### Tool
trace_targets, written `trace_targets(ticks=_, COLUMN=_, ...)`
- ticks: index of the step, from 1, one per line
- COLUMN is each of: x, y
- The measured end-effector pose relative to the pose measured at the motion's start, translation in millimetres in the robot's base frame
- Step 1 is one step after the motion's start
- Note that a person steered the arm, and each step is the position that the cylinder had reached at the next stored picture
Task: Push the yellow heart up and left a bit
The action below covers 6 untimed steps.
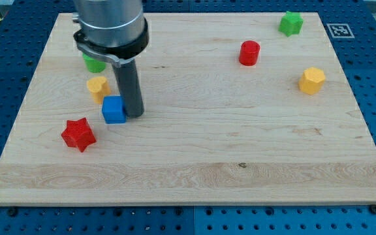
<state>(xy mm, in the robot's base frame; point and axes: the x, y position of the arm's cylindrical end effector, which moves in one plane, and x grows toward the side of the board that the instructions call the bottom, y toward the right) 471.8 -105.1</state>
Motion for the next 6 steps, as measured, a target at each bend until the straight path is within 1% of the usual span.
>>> trace_targets(ticks=2, x=0.0, y=-34.9)
trace_targets(ticks=3, x=-1.8, y=-33.1)
trace_targets(ticks=5, x=-29.8, y=-20.9)
trace_targets(ticks=6, x=-37.7, y=-35.8)
